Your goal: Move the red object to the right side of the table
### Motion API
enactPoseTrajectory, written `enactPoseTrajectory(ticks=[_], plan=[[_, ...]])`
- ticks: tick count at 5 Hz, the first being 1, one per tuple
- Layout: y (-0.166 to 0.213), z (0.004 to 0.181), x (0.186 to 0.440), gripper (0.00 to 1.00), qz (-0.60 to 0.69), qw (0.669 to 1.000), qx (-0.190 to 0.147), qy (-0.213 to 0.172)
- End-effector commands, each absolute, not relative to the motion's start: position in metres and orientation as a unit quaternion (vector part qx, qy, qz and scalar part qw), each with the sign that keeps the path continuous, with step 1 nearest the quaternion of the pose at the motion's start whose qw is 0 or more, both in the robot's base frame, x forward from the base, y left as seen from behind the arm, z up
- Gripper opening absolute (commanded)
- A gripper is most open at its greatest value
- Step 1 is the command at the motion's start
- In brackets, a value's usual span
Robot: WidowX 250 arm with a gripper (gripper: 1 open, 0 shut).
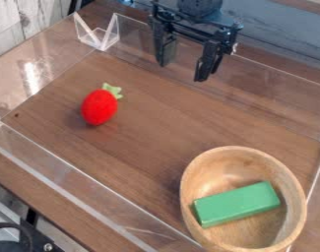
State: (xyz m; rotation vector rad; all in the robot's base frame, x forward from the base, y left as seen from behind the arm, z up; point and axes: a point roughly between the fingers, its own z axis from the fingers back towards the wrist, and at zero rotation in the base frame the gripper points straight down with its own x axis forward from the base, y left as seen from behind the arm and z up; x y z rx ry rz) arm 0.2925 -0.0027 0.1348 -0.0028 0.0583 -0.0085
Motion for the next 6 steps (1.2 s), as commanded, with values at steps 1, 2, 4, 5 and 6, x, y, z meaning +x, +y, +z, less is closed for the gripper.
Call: enactPoseTrajectory(ticks=[1,2,4,5,6], plan=[[0.011,0.127,0.285,1.0,-0.002,0.999,-0.005,0.037],[0.028,0.12,0.276,1.0,0.0,0.999,-0.009,0.042],[0.093,0.11,0.233,1.0,-0.049,0.999,-0.012,-0.018],[0.122,0.104,0.235,1.0,-0.045,0.998,-0.024,-0.037],[0.133,0.096,0.245,1.0,-0.036,0.997,-0.042,-0.056]])
